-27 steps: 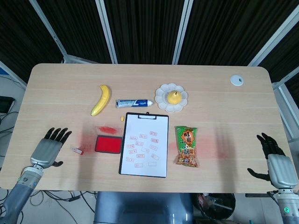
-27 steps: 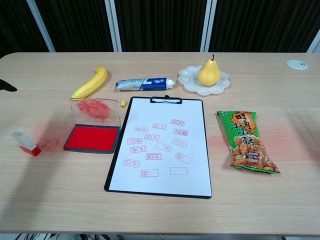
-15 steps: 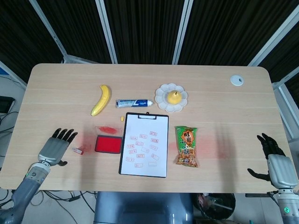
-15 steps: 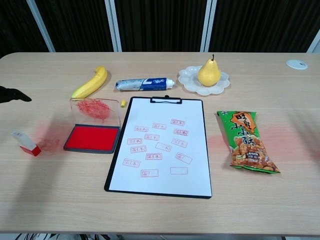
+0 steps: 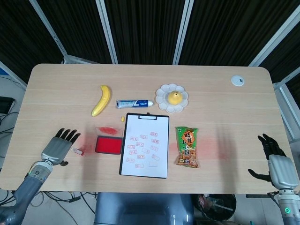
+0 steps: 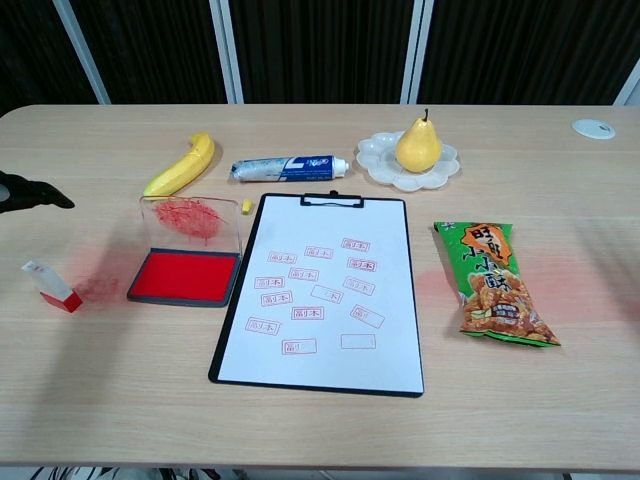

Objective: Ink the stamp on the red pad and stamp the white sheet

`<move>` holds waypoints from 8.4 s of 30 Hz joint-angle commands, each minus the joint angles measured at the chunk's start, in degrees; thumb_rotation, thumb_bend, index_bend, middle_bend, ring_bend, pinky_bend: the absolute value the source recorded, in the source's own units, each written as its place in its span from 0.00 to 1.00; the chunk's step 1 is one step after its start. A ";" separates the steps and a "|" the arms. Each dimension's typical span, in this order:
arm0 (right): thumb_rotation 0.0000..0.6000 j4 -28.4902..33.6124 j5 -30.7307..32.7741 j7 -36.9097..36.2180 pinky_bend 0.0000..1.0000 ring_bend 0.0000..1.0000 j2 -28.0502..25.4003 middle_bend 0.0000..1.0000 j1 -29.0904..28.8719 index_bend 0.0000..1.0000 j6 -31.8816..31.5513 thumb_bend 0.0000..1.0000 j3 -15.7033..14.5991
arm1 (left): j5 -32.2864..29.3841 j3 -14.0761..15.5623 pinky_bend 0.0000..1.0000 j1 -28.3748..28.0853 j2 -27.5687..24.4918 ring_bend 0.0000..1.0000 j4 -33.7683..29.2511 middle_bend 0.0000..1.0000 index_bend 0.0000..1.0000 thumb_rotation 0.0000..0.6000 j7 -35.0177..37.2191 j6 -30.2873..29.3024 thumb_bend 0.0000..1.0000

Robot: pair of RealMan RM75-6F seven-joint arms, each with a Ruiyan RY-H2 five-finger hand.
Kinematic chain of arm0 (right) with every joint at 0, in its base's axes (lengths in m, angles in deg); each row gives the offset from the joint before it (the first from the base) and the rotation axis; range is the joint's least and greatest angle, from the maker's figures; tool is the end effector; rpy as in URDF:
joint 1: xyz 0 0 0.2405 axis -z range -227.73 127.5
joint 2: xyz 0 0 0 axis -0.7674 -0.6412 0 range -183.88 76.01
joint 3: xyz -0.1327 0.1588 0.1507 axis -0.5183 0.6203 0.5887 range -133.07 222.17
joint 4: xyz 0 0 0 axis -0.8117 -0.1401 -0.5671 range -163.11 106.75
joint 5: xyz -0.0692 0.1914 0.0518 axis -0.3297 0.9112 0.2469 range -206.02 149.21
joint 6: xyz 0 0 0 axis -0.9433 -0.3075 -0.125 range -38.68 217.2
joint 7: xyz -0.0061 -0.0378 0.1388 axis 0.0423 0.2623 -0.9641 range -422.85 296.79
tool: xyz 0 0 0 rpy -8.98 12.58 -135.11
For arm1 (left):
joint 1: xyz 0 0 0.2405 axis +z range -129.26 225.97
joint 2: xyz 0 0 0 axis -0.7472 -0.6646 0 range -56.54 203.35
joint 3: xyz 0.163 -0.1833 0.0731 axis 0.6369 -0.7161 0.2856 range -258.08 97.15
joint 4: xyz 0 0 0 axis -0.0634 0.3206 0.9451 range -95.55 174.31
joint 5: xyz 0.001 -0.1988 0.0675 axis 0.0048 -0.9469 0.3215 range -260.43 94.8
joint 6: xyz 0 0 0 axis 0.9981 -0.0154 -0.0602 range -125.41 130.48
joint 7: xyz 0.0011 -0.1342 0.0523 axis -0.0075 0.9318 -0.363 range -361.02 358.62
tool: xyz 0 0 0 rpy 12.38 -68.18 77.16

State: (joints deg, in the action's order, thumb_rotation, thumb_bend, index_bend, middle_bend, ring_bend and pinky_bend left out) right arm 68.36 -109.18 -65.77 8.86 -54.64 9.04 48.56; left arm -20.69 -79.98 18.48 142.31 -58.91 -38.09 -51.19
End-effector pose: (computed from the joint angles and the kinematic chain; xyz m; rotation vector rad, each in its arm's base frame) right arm -0.3135 -0.1815 0.1554 1.3081 -1.0702 0.8974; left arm -0.2601 0.2648 0.0560 -1.9513 -0.8129 -0.3610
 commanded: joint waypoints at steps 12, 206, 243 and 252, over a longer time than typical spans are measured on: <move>1.00 0.16 0.73 0.39 0.22 0.00 0.09 0.00 -0.01 0.05 0.20 0.02 0.21 | 0.57 0.54 0.17 -1.69 0.21 0.02 1.33 0.01 0.00 1.00 -0.04 -0.45 0.07; 1.00 3.30 4.04 -2.86 0.22 0.00 -1.27 0.00 -0.66 0.06 3.43 0.03 0.86 | -24.33 -1.25 1.00 -23.70 14.51 0.88 1.52 0.85 0.79 1.00 -16.51 -1.87 0.63; 1.00 3.71 4.76 -4.14 0.22 0.00 -1.78 0.00 -0.91 0.06 4.53 0.03 0.90 | -31.44 2.19 1.00 -28.67 18.45 0.88 4.98 0.85 0.79 1.00 -17.56 -0.92 0.63; 1.00 3.74 4.82 -4.36 0.22 0.00 -1.80 0.00 -0.92 0.06 4.59 0.03 0.92 | -31.07 1.59 1.00 -28.98 17.49 0.88 3.74 0.85 0.80 1.00 -16.49 -1.79 0.63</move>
State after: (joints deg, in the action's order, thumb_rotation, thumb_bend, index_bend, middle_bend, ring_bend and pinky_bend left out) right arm 72.10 -104.36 -70.13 7.05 -55.56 13.63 49.49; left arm -51.90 -78.17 -10.42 160.06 -54.88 -54.72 -52.75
